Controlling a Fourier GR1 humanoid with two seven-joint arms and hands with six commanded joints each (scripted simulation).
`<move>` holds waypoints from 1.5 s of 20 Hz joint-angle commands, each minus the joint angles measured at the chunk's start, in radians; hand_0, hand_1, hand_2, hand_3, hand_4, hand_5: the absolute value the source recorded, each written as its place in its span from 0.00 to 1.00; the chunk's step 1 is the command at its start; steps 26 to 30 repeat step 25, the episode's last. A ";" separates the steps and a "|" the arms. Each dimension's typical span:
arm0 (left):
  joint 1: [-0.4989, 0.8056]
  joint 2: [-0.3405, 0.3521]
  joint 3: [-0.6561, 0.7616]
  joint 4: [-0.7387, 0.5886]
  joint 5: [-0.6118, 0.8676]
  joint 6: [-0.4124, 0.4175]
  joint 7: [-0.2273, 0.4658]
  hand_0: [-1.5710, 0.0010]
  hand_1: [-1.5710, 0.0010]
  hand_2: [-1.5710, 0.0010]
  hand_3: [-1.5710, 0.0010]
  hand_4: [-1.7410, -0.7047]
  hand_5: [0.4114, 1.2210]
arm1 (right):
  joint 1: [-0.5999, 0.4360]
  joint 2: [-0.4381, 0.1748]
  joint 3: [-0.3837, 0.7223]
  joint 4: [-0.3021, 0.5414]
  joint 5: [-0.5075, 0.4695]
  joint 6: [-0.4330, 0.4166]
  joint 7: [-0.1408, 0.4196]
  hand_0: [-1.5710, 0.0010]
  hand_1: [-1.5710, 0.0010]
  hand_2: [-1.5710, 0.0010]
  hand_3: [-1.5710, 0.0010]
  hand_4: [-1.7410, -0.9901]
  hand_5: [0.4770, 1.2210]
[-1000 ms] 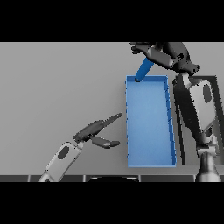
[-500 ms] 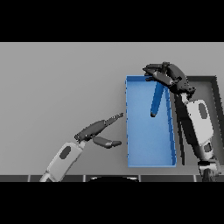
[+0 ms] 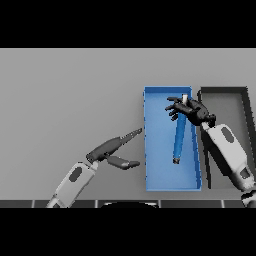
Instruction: Pick up the blue pipe and place it into the blue bin.
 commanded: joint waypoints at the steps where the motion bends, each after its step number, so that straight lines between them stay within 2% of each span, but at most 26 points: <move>1: 0.004 0.003 -0.001 -0.006 0.001 -0.002 -0.010 1.00 1.00 1.00 1.00 0.83 0.05 | -0.005 -0.011 0.036 0.016 -0.031 -0.016 -0.008 0.47 0.52 0.55 0.63 0.46 0.94; 2: 0.007 0.010 0.004 -0.008 0.007 -0.006 -0.006 1.00 1.00 1.00 1.00 0.82 0.05 | -0.016 -0.012 0.063 0.019 -0.057 -0.042 -0.008 0.57 0.62 0.64 0.71 0.54 0.91; 3: 0.007 0.012 0.003 -0.012 0.005 -0.004 0.006 1.00 1.00 1.00 1.00 0.82 0.05 | -0.027 -0.023 0.096 0.009 -0.055 -0.013 -0.013 0.66 0.70 0.71 0.77 0.61 0.89; 5: 0.002 0.012 0.007 -0.003 0.011 -0.008 0.010 1.00 1.00 1.00 1.00 0.82 0.05 | -0.056 -0.046 0.155 0.019 -0.029 0.006 -0.021 0.78 0.81 0.81 0.85 0.71 0.74; 7: 0.002 0.010 0.006 0.003 0.004 -0.005 -0.008 1.00 1.00 1.00 1.00 0.82 0.05 | -0.089 -0.070 0.228 0.035 0.021 0.033 -0.085 0.86 0.88 0.88 0.90 0.77 0.60; 8: 0.004 0.007 0.003 0.001 0.004 -0.002 -0.004 1.00 1.00 1.00 1.00 0.82 0.05 | -0.096 -0.077 0.267 0.043 0.038 0.045 -0.139 0.89 0.90 0.90 0.92 0.79 0.55; 9: 0.009 0.009 0.001 0.006 -0.001 -0.001 -0.012 1.00 1.00 1.00 1.00 0.81 0.05 | -0.093 -0.092 0.286 0.049 0.042 0.070 -0.063 0.91 0.92 0.92 0.94 0.81 0.51; 10: 0.007 0.007 0.001 0.002 -0.001 0.001 -0.008 1.00 1.00 1.00 1.00 0.81 0.05 | -0.093 -0.085 0.302 0.059 0.057 0.068 -0.038 0.93 0.94 0.94 0.95 0.82 0.46; 14: 0.011 0.002 -0.002 -0.001 0.005 -0.001 -0.008 1.00 1.00 1.00 1.00 0.80 0.06 | -0.100 -0.079 0.313 0.091 0.088 0.064 -0.047 0.97 0.97 0.98 0.98 0.82 0.32; 17: 0.009 0.002 0.004 0.003 0.006 0.001 -0.013 1.00 1.00 1.00 1.00 0.80 0.06 | -0.088 -0.067 0.307 0.083 0.076 0.056 -0.069 0.99 0.99 0.99 0.99 0.83 0.29; 18: 0.009 0.011 0.010 0.012 0.014 -0.009 -0.021 1.00 1.00 1.00 1.00 0.80 0.06 | -0.084 -0.082 0.301 0.063 0.068 0.057 -0.065 0.99 0.99 0.99 0.99 0.82 0.28; 21: 0.007 0.003 0.008 0.012 0.015 -0.008 -0.009 1.00 1.00 1.00 1.00 0.79 0.07 | -0.096 -0.083 0.300 0.080 0.072 0.063 -0.058 0.99 0.99 0.99 1.00 0.82 0.26; 30: 0.001 0.003 0.011 0.019 0.022 -0.014 -0.015 1.00 1.00 1.00 1.00 0.79 0.07 | -0.091 -0.083 0.301 0.072 0.065 0.081 -0.073 0.99 0.99 0.99 1.00 0.82 0.27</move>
